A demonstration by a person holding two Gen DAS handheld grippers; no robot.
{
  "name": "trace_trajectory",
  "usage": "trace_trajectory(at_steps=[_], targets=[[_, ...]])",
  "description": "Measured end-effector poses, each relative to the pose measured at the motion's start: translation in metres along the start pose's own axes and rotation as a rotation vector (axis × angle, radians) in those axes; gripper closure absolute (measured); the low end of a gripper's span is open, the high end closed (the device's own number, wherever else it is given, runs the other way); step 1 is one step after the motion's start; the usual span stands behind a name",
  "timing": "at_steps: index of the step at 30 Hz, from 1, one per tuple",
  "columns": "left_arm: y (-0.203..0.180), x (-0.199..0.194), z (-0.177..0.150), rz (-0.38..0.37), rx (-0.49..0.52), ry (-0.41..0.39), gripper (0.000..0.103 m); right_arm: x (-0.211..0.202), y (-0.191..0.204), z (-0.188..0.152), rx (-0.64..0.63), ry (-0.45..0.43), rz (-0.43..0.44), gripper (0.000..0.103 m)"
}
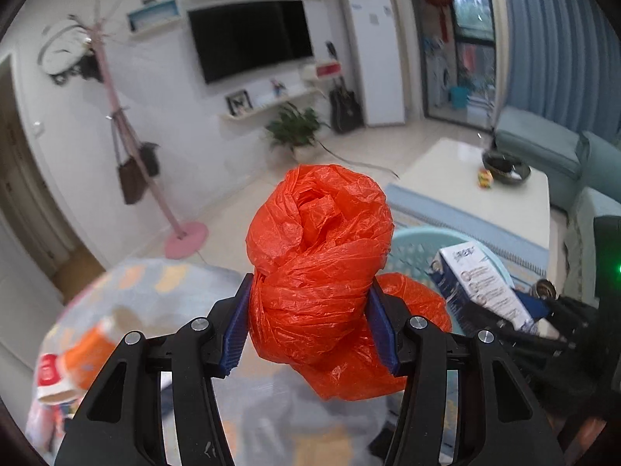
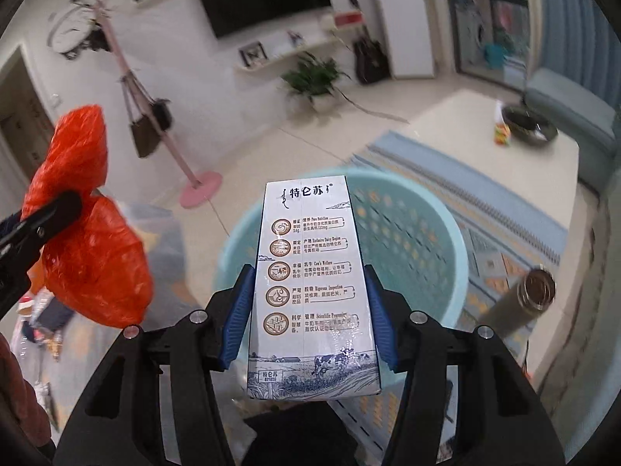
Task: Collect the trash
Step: 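Carry both items over the blue basket and open both grippers to drop them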
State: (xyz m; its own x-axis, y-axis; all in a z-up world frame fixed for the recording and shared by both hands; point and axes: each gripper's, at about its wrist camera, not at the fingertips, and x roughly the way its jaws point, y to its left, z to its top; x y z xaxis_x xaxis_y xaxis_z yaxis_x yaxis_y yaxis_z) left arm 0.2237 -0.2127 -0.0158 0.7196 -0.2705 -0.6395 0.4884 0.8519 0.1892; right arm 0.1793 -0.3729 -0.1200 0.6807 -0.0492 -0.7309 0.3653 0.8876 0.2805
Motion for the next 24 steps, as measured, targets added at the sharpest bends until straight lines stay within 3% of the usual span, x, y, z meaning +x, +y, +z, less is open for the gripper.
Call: trace_trajectory(at_steps=[6, 10, 14, 24], targets=[[-0.022, 0.055, -0.005, -0.042, 0.044, 0.117, 0.046, 0.029, -0.016, -0.008, 0.043, 0.088, -0.051, 0.051], [-0.020, 0.063, -0.009, -0.083, 0.011, 0.152, 0.039, 0.031, -0.023, -0.007, 0.054, 0.100, -0.057, 0.050], [-0.015, 0.049, -0.011, -0.098, 0.008, 0.119, 0.028, 0.026, -0.027, -0.003, 0.054, 0.081, -0.060, 0.041], [0.013, -0.011, -0.011, -0.125, -0.079, 0.005, 0.022, -0.013, 0.005, -0.004, -0.011, 0.017, -0.021, 0.041]])
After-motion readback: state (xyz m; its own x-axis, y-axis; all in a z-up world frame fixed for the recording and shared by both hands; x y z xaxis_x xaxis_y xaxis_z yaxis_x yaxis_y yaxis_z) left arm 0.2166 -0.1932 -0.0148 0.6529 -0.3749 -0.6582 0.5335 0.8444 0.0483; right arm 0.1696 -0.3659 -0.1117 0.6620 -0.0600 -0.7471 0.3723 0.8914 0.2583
